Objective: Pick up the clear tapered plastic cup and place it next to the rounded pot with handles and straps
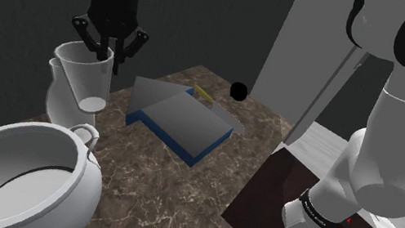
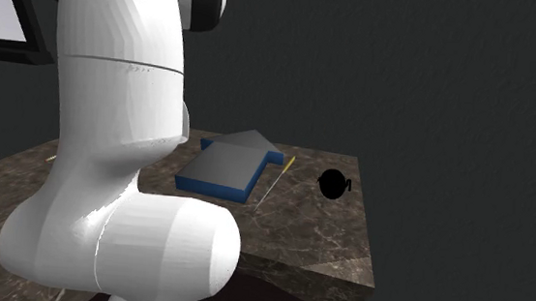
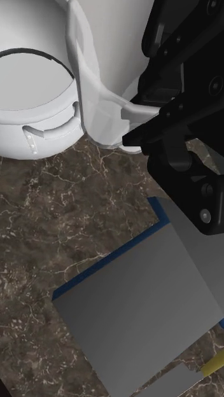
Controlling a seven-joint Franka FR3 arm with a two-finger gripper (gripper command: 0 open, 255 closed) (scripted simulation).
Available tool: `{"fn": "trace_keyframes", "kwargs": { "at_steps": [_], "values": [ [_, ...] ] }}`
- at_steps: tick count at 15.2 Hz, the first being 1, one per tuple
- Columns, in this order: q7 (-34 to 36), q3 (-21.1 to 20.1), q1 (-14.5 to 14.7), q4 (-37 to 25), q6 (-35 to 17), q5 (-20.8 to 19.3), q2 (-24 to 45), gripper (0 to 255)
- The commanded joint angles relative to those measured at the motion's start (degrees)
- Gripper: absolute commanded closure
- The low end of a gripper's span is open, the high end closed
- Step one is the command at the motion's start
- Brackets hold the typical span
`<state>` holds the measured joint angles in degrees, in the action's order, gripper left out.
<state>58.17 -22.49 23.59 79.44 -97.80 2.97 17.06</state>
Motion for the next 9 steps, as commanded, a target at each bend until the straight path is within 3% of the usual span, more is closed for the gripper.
{"fn": "trace_keyframes", "kwargs": {
  "at_steps": [1, 9],
  "values": [
    [-0.22, 0.03, -0.12, 1.72, -1.58, 0.09, -0.2, 255],
    [-1.03, 0.16, -0.46, 8.31, -7.81, 0.34, -0.51, 255]
  ]
}}
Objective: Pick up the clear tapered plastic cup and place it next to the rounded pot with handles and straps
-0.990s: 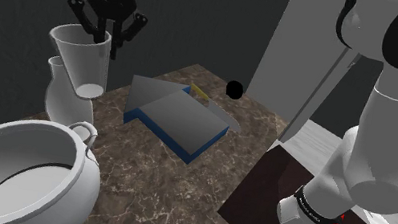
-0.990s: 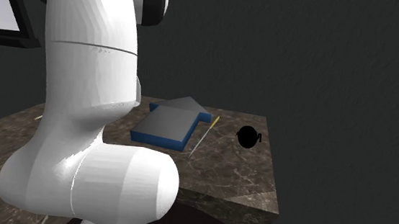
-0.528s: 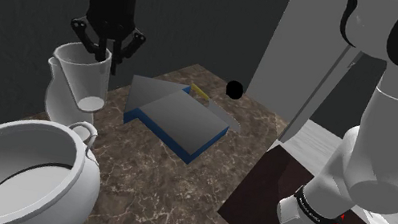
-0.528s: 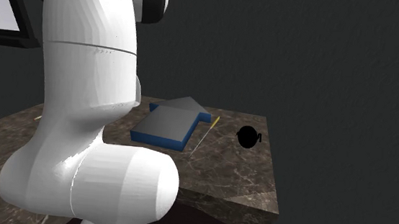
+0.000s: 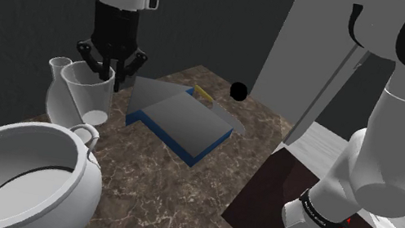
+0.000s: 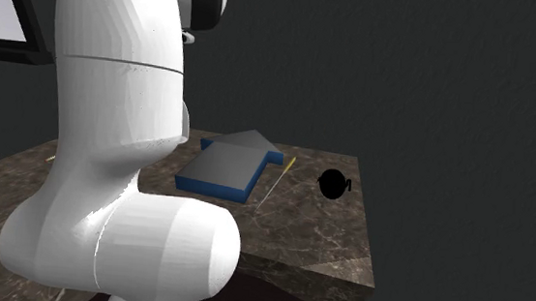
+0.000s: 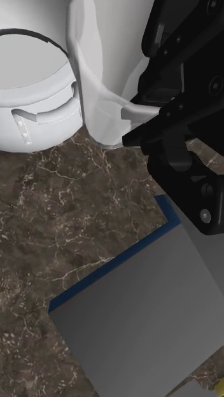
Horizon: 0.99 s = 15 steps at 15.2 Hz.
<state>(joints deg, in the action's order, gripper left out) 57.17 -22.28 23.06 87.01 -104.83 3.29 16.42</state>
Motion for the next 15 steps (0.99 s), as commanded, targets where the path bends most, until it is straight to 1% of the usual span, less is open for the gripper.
{"fn": "trace_keyframes", "kwargs": {
  "at_steps": [1, 15],
  "values": [
    [-0.12, -0.03, 0.05, 1.47, -1.53, 0.02, 0.16, 255],
    [-1.02, 0.38, 0.14, 9.86, -11.57, -0.31, 1.96, 255]
  ]
}}
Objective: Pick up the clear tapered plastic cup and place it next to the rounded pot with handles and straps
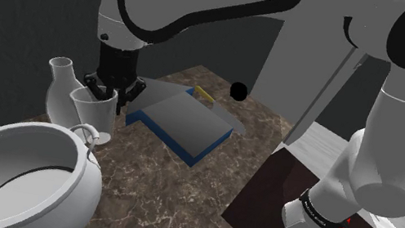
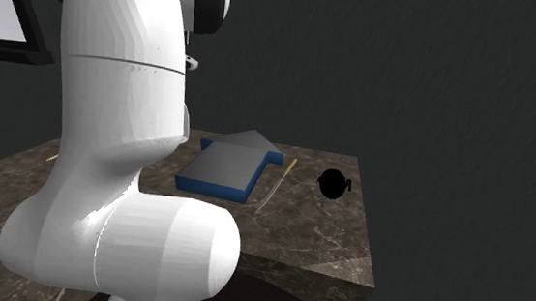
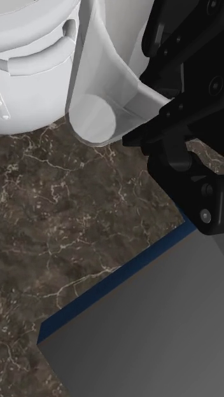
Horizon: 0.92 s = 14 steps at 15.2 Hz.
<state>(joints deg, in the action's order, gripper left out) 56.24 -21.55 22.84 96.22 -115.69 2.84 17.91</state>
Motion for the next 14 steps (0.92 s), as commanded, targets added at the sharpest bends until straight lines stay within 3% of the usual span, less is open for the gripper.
{"fn": "trace_keyframes", "kwargs": {
  "at_steps": [1, 10, 14],
  "values": [
    [-0.14, -0.31, 0.39, 1.13, -1.4, 0.08, 0.68, 255],
    [-0.42, 0.11, 0.74, 4.82, -7.4, -0.58, 3.13, 255],
    [-0.43, 0.14, 0.76, 4.82, -7.4, -0.57, 3.13, 255]
  ]
}}
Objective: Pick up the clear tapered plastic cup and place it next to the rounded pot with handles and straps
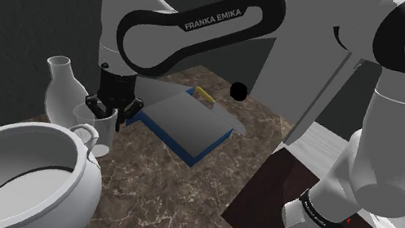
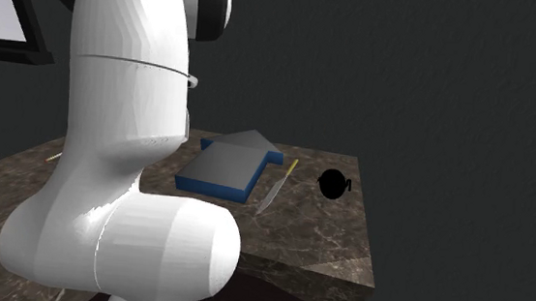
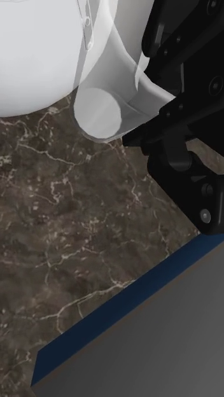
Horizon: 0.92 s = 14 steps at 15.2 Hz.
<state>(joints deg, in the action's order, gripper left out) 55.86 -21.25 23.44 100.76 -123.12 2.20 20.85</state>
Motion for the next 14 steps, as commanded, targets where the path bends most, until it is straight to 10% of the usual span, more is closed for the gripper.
{"fn": "trace_keyframes", "kwargs": {
  "at_steps": [1, 3, 4, 14],
  "values": [
    [-0.04, -0.16, 0.16, 0.28, 0.03, 0.07, 0.19, 255],
    [-0.05, -0.15, 0.17, 0.28, 0.03, 0.08, 0.19, 255],
    [-0.04, -0.15, 0.17, 0.22, 0.1, 0.08, 0.17, 0],
    [-0.63, -0.34, -0.76, -3.15, 6.3, 1.03, -2.72, 0]
  ]
}}
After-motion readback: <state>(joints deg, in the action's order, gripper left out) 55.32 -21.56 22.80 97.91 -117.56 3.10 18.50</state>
